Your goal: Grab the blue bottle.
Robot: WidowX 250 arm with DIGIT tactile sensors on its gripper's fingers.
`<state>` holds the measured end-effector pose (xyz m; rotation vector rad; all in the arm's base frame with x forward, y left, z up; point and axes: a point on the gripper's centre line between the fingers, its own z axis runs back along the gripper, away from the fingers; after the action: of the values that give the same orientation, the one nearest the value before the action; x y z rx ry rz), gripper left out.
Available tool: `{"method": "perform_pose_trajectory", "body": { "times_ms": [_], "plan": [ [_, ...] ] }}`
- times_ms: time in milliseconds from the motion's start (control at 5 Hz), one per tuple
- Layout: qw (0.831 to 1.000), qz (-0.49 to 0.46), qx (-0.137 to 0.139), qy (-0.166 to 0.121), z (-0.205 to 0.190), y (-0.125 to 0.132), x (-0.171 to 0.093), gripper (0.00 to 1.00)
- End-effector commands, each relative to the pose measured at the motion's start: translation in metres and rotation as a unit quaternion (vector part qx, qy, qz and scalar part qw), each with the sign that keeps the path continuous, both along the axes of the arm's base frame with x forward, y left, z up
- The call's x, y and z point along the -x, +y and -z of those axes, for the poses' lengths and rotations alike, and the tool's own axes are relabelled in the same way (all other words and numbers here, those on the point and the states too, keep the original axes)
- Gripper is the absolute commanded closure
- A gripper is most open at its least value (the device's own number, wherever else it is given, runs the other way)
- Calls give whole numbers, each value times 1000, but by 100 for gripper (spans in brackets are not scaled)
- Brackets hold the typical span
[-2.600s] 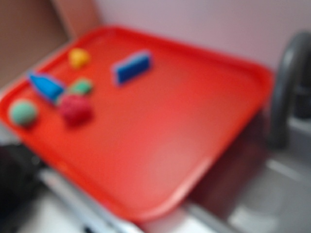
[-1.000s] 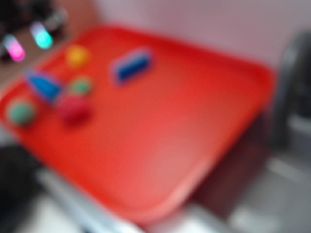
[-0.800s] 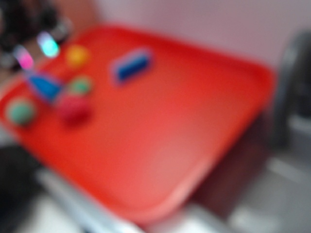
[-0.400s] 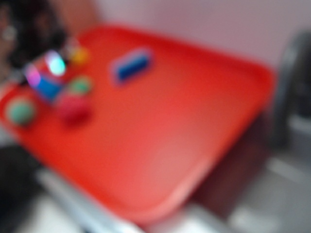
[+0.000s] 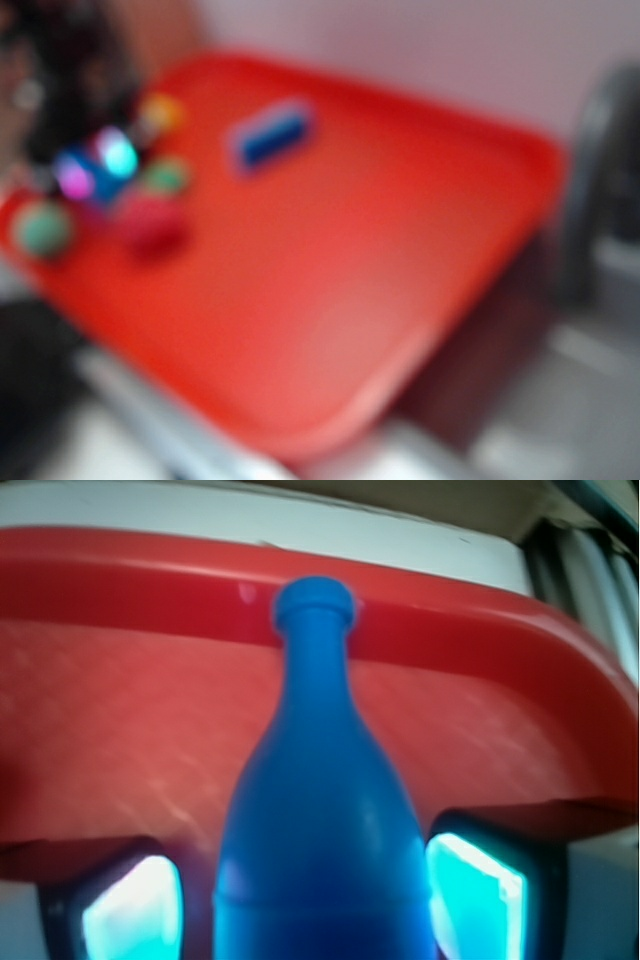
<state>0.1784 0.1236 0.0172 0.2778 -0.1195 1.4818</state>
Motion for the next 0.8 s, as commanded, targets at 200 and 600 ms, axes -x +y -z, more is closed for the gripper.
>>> {"method": "perform_pose_trajectory", "body": {
  "times_ms": [200,600],
  "plan": [
    [998,27,-16,-45,-16,-3,5,100],
    [975,197,47,-93,-115,-17,-33,100]
  ]
}}
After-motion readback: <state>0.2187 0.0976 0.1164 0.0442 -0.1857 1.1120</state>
